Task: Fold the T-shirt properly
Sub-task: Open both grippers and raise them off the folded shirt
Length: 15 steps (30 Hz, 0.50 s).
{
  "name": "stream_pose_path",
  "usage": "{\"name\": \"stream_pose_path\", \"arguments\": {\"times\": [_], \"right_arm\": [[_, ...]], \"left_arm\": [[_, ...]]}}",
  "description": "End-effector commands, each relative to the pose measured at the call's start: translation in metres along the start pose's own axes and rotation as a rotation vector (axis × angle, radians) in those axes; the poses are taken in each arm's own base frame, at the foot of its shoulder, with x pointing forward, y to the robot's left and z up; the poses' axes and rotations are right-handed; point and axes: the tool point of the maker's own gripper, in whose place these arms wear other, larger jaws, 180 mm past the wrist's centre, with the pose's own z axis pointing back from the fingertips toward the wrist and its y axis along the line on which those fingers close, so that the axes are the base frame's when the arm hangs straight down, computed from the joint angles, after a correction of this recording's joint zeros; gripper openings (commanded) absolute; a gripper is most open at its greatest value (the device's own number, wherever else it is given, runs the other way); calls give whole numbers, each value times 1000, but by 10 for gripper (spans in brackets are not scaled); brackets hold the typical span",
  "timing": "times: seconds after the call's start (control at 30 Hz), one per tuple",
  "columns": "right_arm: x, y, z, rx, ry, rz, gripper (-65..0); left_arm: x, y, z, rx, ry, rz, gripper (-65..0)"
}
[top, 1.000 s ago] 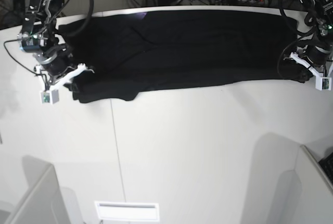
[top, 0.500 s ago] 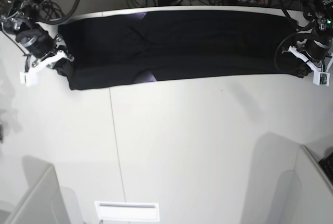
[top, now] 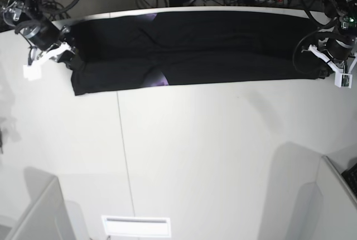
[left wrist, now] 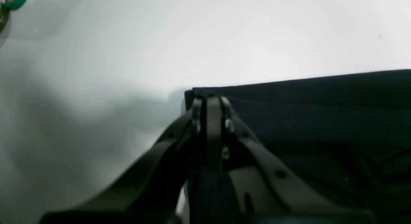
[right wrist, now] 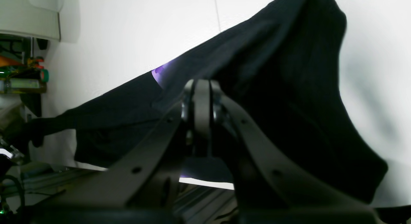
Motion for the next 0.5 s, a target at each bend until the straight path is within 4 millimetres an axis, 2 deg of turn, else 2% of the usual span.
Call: {"name": "stream_pose_path", "arguments": {"times": [0.0,0.47], "right_arm": [[9,3,3,2,-25,29,-650],[-10,-17,9,-85,26,37,-650]], "left_arm": [[8,3,6,4,-29,-23,-650],[-4,4,7,6,5,-25,-650]]}}
